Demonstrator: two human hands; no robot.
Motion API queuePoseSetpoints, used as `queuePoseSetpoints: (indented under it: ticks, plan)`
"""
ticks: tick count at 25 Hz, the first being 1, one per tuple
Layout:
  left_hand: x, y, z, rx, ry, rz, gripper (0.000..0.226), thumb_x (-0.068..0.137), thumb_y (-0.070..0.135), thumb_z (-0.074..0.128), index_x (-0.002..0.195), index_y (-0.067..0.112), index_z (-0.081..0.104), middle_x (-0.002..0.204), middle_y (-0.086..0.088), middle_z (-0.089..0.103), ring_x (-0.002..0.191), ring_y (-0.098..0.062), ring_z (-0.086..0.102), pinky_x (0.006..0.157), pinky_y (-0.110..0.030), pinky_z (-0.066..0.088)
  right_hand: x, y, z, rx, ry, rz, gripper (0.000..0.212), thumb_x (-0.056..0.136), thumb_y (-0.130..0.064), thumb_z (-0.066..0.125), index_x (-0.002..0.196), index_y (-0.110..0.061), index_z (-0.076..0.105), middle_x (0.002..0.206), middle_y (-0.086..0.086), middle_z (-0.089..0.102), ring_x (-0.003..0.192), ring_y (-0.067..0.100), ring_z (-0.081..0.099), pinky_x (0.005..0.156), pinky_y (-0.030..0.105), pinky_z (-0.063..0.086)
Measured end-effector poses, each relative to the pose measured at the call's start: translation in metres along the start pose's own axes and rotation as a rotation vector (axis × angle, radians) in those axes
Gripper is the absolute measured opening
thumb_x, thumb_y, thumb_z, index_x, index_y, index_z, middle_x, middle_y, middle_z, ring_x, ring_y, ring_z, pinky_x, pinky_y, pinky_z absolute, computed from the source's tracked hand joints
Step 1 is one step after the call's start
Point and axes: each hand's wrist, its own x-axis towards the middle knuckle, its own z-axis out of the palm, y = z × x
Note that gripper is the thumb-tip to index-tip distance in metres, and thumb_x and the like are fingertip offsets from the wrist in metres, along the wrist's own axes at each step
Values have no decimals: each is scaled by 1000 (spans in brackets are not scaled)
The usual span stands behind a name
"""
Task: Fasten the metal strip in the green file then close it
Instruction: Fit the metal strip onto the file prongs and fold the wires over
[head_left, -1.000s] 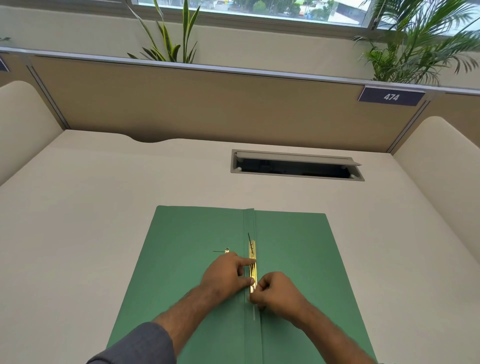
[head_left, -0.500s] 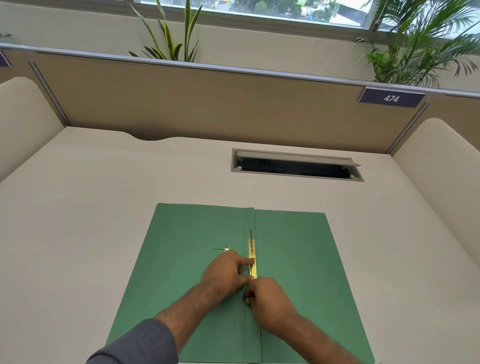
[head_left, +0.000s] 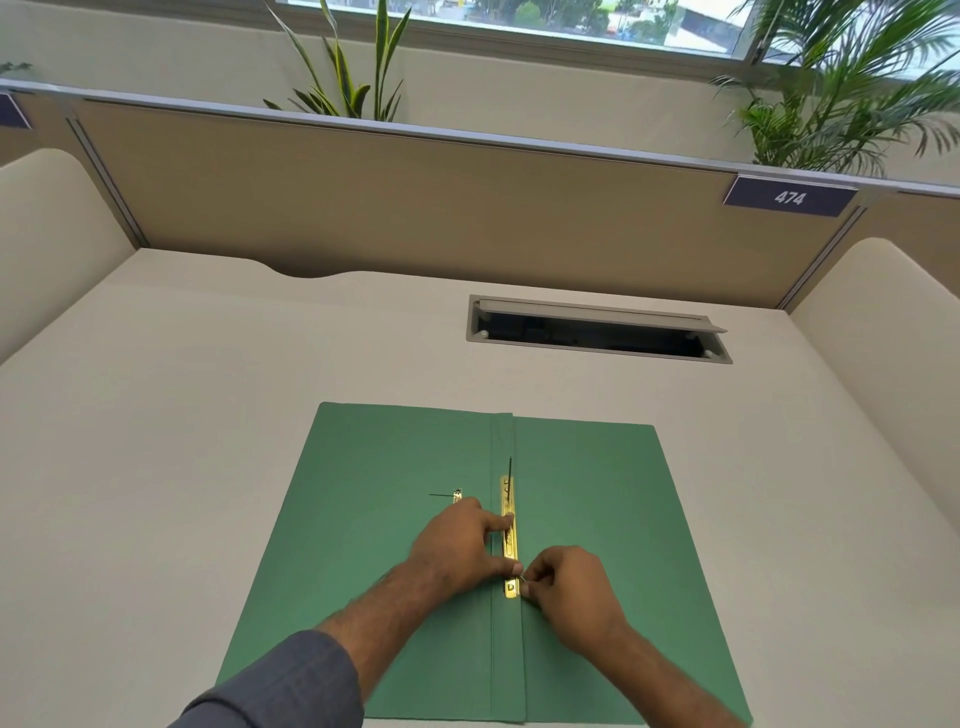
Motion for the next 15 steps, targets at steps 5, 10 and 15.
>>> queuePoseSetpoints:
  ticks: [5,10,15]
  plan:
    - [0,-1,-4,-52,-18,14,73,68,54,80,134,34,57,89,10,44,84,-9,48,75,-26,42,-3,0,0,-94,-25,-132,12,85,-13,64,86,-13,76,72,-2,63,60,4,52,53,10,34]
    - [3,0,-6,-79,-40,10,71,68,43,84,133,30,59,89,9,46,83,-10,49,77,-24,42,0,-9,3,-410,-82,-226,18,91,-12,52,91,-11,70,83,2,52,73,19,50,63,29,37]
    - [4,-2,-7,-71,-37,29,64,74,43,80,133,30,59,89,7,47,81,-9,49,75,-23,40,2,-15,11,-437,-53,-201,18,88,-4,49,91,-11,65,77,-1,45,72,21,45,49,19,25]
